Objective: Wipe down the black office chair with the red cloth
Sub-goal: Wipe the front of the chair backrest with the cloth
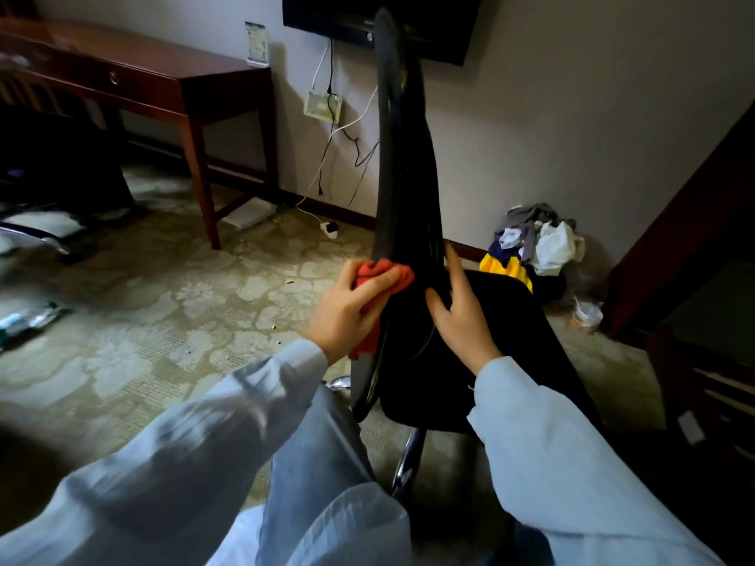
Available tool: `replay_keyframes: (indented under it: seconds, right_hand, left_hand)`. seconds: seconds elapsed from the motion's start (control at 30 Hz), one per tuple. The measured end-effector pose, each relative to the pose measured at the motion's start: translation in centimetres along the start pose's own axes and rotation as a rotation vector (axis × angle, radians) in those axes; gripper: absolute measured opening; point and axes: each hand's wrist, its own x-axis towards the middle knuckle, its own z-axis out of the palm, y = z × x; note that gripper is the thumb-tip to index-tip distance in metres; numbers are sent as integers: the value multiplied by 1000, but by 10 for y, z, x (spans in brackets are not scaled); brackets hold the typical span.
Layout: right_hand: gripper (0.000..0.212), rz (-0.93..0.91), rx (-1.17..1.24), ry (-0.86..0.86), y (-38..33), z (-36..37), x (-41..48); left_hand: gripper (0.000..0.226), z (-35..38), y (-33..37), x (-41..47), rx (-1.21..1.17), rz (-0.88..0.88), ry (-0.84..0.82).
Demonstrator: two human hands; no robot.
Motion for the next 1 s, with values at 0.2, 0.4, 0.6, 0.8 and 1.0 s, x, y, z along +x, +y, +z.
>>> replay_keyframes:
  seconds: [0.2, 0.4, 0.6, 0.8, 1.0]
  right_hand:
    - [68, 119, -75, -66, 29, 0, -22]
    - [70, 170, -37, -68, 31, 5, -22]
    - [67, 171, 0, -49, 36, 5, -18]
    - [67, 154, -10, 19, 38, 14, -17]
    - [66, 144, -33, 42, 41, 16, -19]
  left_hand:
    - [36, -8, -18, -46, 73, -29, -317]
    - [37, -25, 10, 10, -31, -148, 122]
    - [34, -11, 11, 35, 76, -44, 185]
    - [34, 6, -15, -16, 110, 27, 96]
    - [35, 1, -43, -68, 277, 280, -386]
